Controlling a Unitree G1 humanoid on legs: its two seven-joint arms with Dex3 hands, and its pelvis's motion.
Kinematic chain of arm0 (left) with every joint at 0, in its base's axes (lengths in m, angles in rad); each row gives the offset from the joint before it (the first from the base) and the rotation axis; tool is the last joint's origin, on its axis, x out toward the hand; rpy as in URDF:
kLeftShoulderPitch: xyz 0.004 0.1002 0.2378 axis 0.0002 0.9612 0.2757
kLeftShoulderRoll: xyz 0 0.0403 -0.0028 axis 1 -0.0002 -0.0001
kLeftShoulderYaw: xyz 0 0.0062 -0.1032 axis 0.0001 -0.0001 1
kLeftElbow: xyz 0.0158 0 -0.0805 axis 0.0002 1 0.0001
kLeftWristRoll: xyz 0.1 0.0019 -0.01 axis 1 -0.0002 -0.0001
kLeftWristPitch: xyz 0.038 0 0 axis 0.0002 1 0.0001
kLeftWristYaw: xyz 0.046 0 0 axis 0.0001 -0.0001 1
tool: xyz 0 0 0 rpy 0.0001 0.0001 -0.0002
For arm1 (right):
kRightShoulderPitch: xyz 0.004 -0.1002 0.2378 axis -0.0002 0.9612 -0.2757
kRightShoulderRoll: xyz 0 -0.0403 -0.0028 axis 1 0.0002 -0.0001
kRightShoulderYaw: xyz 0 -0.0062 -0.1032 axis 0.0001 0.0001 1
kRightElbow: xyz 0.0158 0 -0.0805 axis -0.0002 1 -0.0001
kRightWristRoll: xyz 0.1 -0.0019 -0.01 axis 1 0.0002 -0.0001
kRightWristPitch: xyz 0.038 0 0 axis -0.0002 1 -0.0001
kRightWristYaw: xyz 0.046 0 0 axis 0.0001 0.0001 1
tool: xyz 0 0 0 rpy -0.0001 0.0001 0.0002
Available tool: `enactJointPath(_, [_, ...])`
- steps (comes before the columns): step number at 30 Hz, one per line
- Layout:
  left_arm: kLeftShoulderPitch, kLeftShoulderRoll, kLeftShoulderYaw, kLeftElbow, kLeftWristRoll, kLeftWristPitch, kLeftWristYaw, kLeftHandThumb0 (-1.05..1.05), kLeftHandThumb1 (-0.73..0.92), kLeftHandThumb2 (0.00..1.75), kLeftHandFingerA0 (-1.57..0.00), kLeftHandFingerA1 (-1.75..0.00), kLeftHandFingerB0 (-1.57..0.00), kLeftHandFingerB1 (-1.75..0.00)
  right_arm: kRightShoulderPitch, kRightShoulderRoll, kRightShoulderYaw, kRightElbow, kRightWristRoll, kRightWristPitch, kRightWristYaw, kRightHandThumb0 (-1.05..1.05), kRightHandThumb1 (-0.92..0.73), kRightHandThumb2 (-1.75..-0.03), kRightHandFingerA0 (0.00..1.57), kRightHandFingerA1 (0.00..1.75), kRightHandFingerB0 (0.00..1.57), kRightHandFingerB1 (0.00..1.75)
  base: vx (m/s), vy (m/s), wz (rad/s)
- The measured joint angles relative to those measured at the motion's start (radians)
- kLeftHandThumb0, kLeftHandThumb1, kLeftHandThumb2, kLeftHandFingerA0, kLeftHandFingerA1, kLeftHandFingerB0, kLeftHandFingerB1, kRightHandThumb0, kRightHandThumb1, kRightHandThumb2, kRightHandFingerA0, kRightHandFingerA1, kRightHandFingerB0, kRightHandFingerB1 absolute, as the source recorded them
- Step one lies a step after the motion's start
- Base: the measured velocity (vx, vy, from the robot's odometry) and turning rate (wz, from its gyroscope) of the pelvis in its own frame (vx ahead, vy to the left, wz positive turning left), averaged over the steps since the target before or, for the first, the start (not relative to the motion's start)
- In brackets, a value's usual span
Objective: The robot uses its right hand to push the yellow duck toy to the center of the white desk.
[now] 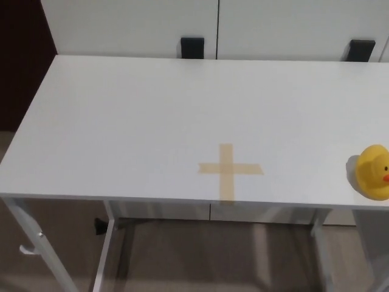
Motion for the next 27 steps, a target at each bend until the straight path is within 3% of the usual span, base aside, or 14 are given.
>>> enactJointPath(1, [0.000,0.000,-0.002,0.003,0.001,0.000,0.000,-0.04,-0.41,1.02,-1.32,-0.90,-1.26,-0.85,-0.001,0.000,-0.001,0.004,0.001,-0.005,0.002,-0.26,-0.59,-0.72,0.66,0.58,0.44,0.48,0.00,0.000,0.00])
enactJointPath(3, [0.001,0.001,-0.005,0.010,0.004,0.000,0.000,-0.02,-0.44,1.13,-1.31,-0.89,-1.24,-0.85,-0.003,-0.001,-0.001,0.019,0.001,-0.025,0.008,-0.32,-0.62,-0.64,0.53,0.64,0.36,0.50,0.00,0.000,0.00])
enactJointPath(4, [0.003,0.001,-0.005,0.011,0.006,0.000,0.000,0.03,-0.51,1.28,-1.40,-0.83,-1.24,-0.78,-0.007,-0.005,-0.002,0.025,0.001,-0.031,0.011,-0.58,-0.66,-0.59,0.11,0.70,0.17,0.53,0.00,0.000,0.00])
enactJointPath(7, [0.005,0.001,-0.009,0.012,0.011,0.000,0.000,0.03,-0.51,1.28,-1.40,-0.83,-1.24,-0.78,-0.024,-0.029,-0.017,0.021,0.007,-0.040,0.021,-0.58,-0.66,-0.59,0.11,0.70,0.17,0.53,0.00,0.000,0.00])
enactJointPath(8, [0.004,0.001,-0.011,0.012,0.013,0.000,0.000,-0.03,-0.43,1.12,-1.37,-0.88,-1.30,-0.83,-0.030,-0.040,-0.023,0.014,0.011,-0.045,0.021,-0.79,-0.57,-0.97,0.00,0.49,0.07,0.51,0.00,0.000,0.00])
enactJointPath(10, [0.002,0.000,-0.013,0.014,0.014,0.000,0.000,-0.03,-0.43,1.12,-1.37,-0.88,-1.30,-0.83,-0.066,-0.069,-0.044,0.003,0.021,-0.051,0.020,-0.79,-0.57,-0.97,0.00,0.49,0.07,0.51,0.00,-0.002,-0.06])
enactJointPath(11, [0.001,0.000,-0.013,0.015,0.014,0.000,0.000,-0.06,-0.47,1.24,-1.45,-0.83,-1.29,-0.76,-0.077,-0.075,-0.049,-0.001,0.023,-0.051,0.020,-0.77,-0.77,-0.63,0.05,0.69,0.13,0.51,0.00,0.000,0.00])
enactJointPath(16, [-0.007,-0.002,-0.013,0.017,0.014,0.000,0.000,-0.06,-0.47,1.16,-1.42,-0.86,-1.31,-0.85,-0.239,-0.131,-0.087,-0.044,0.039,-0.059,-0.039,-0.78,-0.80,-0.64,0.05,0.57,0.15,0.45,0.00,0.000,0.01])
enactJointPath(18, [-0.008,-0.002,-0.012,0.016,0.014,0.000,0.000,-0.09,-0.43,1.17,-1.35,-0.87,-1.25,-0.85,-0.299,-0.132,-0.095,-0.064,0.043,-0.062,-0.053,-0.88,-0.70,-0.74,0.26,0.72,0.22,0.58,0.01,-0.001,0.04])
enactJointPath(20, [-0.012,-0.002,-0.010,0.014,0.014,0.000,0.000,-0.08,-0.39,1.18,-1.38,-0.88,-1.28,-0.86,-0.401,-0.127,-0.107,-0.129,0.061,-0.066,-0.061,-0.93,-0.70,-0.74,0.30,0.78,0.25,0.64,0.00,0.000,0.00])
enactJointPath(21, [-0.013,-0.002,-0.009,0.013,0.014,0.000,0.000,-0.08,-0.39,1.18,-1.38,-0.88,-1.28,-0.86,-0.442,-0.122,-0.112,-0.160,0.070,-0.070,-0.066,-0.93,-0.70,-0.74,0.30,0.78,0.25,0.64,0.00,0.000,0.00])
enactJointPath(22, [-0.014,-0.002,-0.008,0.011,0.014,0.000,0.000,0.03,-0.46,1.26,-1.43,-0.82,-1.33,-0.78,-0.470,-0.117,-0.115,-0.185,0.076,-0.072,-0.069,-0.86,-0.87,-0.66,0.28,0.62,0.30,0.50,0.00,0.000,0.00])
enactJointPath(24, [-0.015,-0.001,-0.007,0.009,0.014,0.000,0.000,-0.01,-0.44,1.11,-1.37,-0.87,-1.31,-0.85,-0.529,-0.089,-0.110,-0.262,0.087,-0.079,-0.074,-0.85,-0.89,-0.67,0.26,0.58,0.32,0.44,0.01,-0.001,0.03])
enactJointPath(27, [-0.017,-0.001,-0.008,0.008,0.014,0.000,0.000,-0.01,-0.45,1.17,-1.39,-0.85,-1.29,-0.82,-0.566,-0.044,-0.084,-0.337,0.092,-0.083,-0.076,-0.84,-0.92,-0.76,0.14,0.51,0.29,0.38,0.00,0.000,0.00])
